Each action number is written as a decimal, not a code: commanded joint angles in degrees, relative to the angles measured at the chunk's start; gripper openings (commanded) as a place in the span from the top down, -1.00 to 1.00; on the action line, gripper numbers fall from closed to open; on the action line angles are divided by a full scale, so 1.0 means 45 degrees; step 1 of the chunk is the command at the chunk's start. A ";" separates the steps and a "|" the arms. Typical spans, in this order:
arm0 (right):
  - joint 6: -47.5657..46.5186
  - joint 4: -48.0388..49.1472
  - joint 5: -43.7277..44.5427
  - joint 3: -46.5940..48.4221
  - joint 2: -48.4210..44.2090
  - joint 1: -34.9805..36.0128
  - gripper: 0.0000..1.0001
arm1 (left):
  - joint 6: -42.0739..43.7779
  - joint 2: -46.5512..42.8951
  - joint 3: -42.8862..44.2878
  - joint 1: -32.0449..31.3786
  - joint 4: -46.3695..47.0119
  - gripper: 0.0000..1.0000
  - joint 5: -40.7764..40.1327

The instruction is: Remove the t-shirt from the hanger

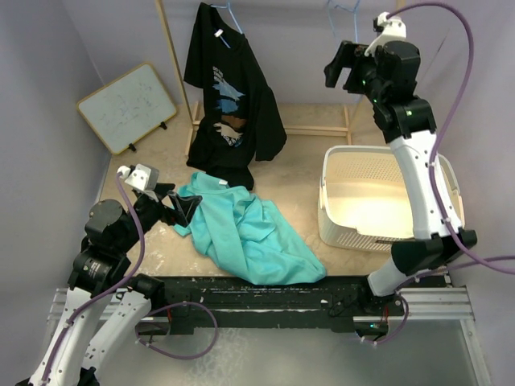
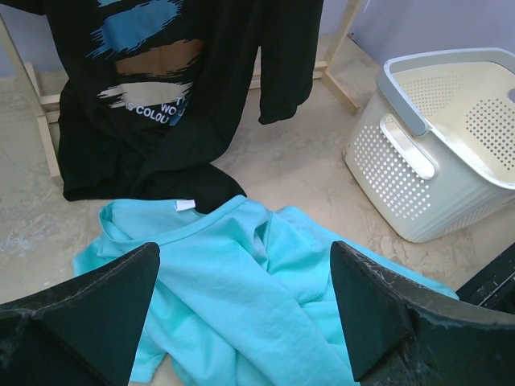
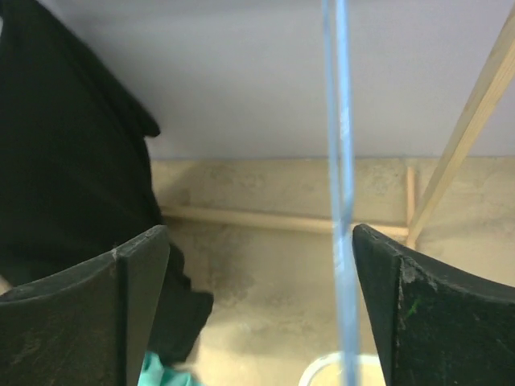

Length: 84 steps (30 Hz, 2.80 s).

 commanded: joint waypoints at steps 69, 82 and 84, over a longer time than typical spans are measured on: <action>0.2118 0.6295 -0.3702 -1.1176 0.1682 1.0176 -1.00 | -0.0071 0.0144 0.0124 -0.0011 -0.0027 -0.78 -0.0389; 0.2149 0.7112 -0.5281 -1.1189 0.2039 1.0560 -1.00 | -0.0075 0.0084 0.0123 -0.0011 -0.0047 -0.77 -0.0408; 0.2047 0.6937 -0.4982 -1.0974 0.2365 1.0717 -1.00 | -0.0082 0.0102 0.0124 -0.0018 -0.0028 -0.77 -0.0409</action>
